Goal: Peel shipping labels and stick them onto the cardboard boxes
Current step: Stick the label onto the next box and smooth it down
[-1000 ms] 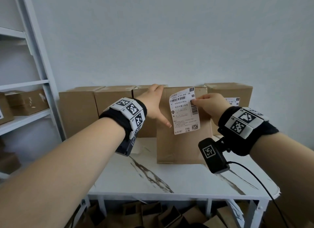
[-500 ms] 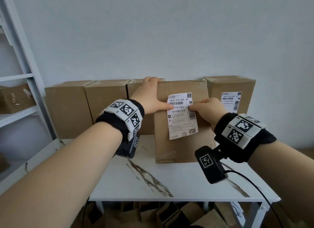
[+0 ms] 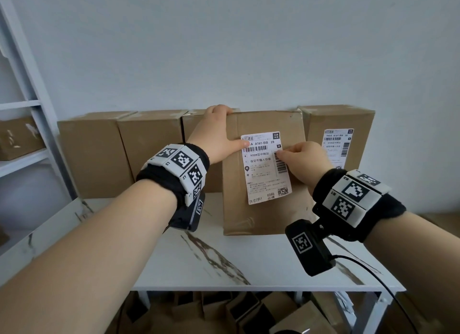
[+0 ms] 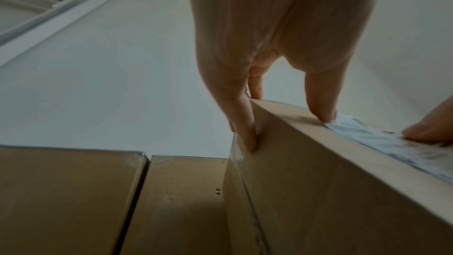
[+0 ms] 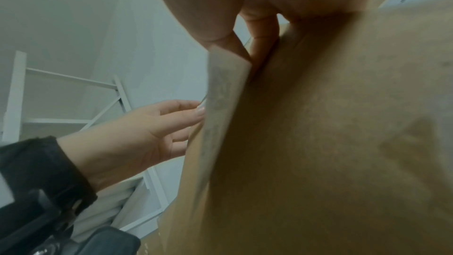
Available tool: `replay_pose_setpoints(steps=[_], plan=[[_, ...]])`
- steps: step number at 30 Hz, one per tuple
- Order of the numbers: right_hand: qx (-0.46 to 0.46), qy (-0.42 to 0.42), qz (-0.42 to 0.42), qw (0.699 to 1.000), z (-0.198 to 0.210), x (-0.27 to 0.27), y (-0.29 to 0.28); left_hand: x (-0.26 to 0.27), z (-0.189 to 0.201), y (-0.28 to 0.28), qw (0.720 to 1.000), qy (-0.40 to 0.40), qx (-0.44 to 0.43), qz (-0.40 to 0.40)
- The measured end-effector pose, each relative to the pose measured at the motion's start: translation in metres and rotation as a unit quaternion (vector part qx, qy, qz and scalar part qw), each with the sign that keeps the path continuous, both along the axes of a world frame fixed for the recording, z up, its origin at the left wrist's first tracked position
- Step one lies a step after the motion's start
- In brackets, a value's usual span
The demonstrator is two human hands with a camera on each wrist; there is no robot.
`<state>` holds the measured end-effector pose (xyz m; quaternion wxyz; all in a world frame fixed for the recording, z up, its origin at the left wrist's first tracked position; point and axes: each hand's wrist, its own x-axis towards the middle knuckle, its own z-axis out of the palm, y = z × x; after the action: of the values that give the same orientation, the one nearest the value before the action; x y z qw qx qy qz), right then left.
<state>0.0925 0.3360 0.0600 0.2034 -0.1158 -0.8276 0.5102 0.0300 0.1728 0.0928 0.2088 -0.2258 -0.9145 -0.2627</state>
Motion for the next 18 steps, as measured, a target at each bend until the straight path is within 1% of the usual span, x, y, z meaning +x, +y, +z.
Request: replay_pose_setpoints(steps=[18], plan=[[-0.132, -0.016, 0.009, 0.991, 0.0010, 0.0082, -0.0027, 0.0065, 0.0040, 0.0029, 0.999, 0.013, -0.019, 0.032]])
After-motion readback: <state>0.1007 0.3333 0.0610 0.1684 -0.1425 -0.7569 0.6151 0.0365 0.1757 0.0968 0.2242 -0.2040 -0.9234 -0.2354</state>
